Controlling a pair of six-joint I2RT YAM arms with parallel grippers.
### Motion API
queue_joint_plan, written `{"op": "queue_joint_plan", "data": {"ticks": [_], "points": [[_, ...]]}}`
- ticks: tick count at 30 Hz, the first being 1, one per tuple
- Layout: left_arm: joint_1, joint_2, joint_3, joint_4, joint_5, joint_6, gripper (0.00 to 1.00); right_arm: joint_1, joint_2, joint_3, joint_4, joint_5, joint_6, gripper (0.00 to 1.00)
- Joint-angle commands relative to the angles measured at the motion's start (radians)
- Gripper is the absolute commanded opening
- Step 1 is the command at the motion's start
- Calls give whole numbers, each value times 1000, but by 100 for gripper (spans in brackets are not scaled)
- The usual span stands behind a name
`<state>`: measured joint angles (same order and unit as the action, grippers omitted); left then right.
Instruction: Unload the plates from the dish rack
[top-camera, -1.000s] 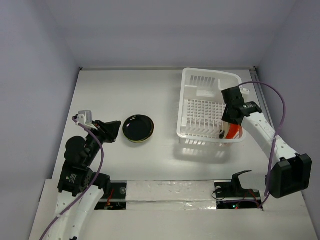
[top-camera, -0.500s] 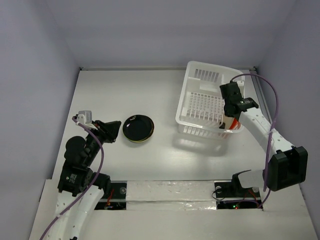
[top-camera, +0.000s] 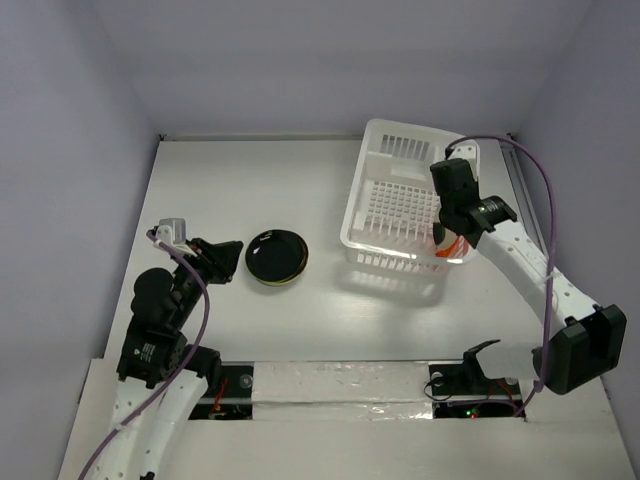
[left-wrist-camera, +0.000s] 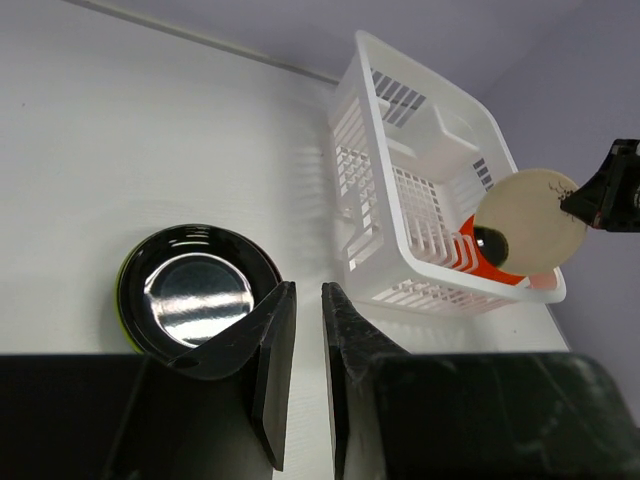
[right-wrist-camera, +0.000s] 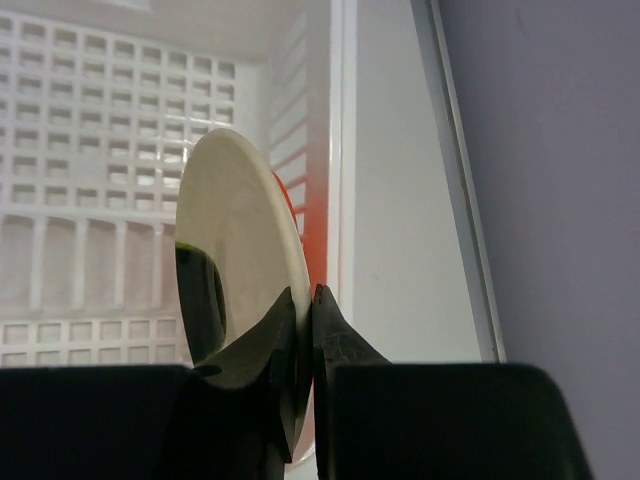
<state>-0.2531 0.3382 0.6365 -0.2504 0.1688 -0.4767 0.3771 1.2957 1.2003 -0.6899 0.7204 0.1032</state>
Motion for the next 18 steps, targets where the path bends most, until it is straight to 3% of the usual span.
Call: {"op": "queue_joint_plan", "data": {"ticks": [1, 6, 11, 14, 18], "points": [[8, 10, 25, 59, 14, 10, 14, 46, -10, 44, 55, 53, -46, 0], [8, 15, 25, 59, 18, 10, 14, 74, 24, 57, 32, 195, 4, 0], [17, 21, 25, 60, 20, 10, 14, 137, -71, 169, 9, 247, 107, 0], [17, 21, 25, 60, 21, 10, 14, 196, -117, 240, 4, 191, 174, 0], [26, 24, 25, 62, 21, 10, 14, 272, -119, 239, 129, -45, 253, 0]]}}
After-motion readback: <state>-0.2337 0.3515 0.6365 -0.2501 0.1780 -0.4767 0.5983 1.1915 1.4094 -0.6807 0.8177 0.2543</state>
